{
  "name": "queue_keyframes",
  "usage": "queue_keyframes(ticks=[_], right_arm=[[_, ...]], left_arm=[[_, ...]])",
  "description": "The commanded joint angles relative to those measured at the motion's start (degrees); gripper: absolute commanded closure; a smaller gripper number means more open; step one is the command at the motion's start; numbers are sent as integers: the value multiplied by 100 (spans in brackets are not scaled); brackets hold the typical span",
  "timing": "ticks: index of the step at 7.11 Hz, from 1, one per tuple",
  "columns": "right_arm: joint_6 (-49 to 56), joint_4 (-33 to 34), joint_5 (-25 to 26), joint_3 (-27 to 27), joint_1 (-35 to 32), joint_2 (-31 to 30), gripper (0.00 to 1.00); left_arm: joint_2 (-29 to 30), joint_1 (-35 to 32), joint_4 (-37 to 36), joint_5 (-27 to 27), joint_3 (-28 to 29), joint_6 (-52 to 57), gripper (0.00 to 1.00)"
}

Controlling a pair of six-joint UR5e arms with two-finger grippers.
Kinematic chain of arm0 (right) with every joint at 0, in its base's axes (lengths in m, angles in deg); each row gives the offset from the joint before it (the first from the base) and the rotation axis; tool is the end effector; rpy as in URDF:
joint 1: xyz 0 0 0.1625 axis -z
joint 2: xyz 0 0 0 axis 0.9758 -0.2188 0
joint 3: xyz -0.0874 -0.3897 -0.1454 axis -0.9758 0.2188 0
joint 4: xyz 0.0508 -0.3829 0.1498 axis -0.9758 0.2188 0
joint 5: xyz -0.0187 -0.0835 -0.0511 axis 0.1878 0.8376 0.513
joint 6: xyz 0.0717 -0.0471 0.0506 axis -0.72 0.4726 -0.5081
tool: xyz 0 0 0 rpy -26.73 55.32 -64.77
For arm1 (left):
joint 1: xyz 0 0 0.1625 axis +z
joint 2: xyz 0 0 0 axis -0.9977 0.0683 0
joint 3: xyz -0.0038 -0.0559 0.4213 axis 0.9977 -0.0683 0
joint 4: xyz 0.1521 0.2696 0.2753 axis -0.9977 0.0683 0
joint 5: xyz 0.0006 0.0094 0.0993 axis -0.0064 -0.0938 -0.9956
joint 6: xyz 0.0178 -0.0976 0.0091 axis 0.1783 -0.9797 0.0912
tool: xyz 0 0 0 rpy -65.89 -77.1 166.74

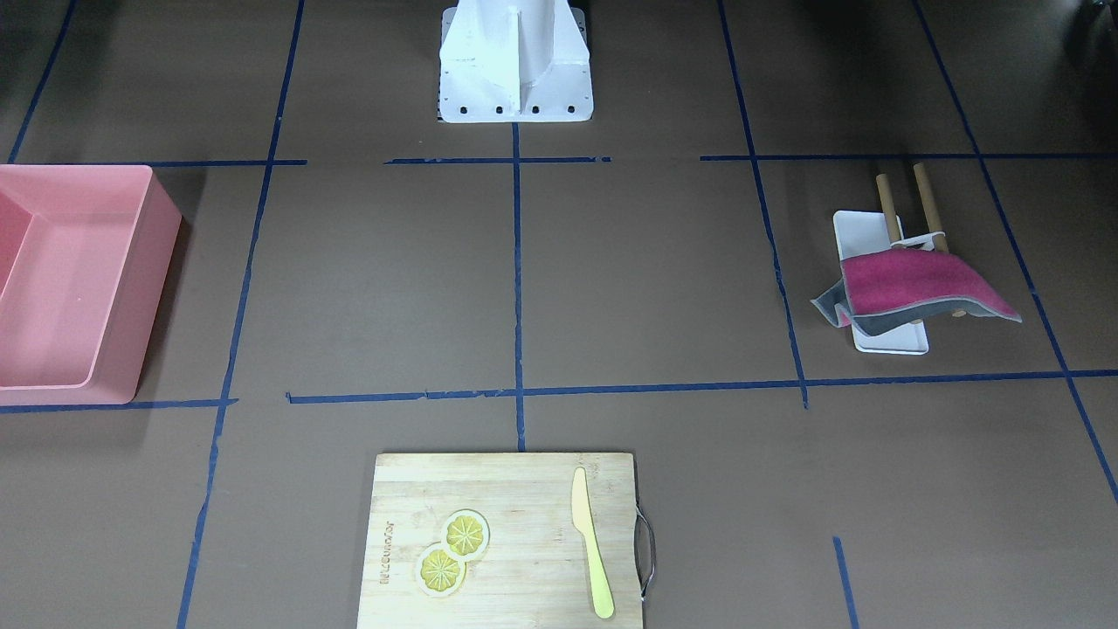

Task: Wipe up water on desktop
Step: 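Reach the left gripper toward the pink cloth on the white stand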

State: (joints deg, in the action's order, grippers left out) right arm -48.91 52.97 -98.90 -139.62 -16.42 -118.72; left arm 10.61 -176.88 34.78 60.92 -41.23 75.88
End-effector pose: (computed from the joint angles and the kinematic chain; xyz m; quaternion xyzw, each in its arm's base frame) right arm 0.0906 -0.4208 0.6655 0.0196 -0.3839 -0.0052 0.9232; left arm -0.0679 -0.5128 0.6021 0.0154 0.3967 -0.0073 0.9178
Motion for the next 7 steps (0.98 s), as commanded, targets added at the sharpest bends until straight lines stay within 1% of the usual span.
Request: queue_keyframes(ticks=[1, 2, 3, 4, 6, 7], right_arm=[[-10, -1, -6, -49, 0, 18, 0], [-10, -1, -15, -67, 0, 27, 0], [-36, -1, -41, -162, 0, 27, 0], [-228, -1, -42, -242, 0, 27, 0], [-282, -1, -59, -304, 0, 36, 0], [-282, -9, -59, -304, 0, 36, 0]], left_arm=[[21, 132, 145, 811, -177, -305, 0], [64, 150, 633, 1313, -81, -453, 0], [126, 159, 995, 1562, 94, -968, 0], [239, 168, 1433, 1591, 339, -1365, 0], [249, 395, 2549, 1722, 1120, -1954, 0], [249, 544, 3172, 1723, 1342, -2558, 0]])
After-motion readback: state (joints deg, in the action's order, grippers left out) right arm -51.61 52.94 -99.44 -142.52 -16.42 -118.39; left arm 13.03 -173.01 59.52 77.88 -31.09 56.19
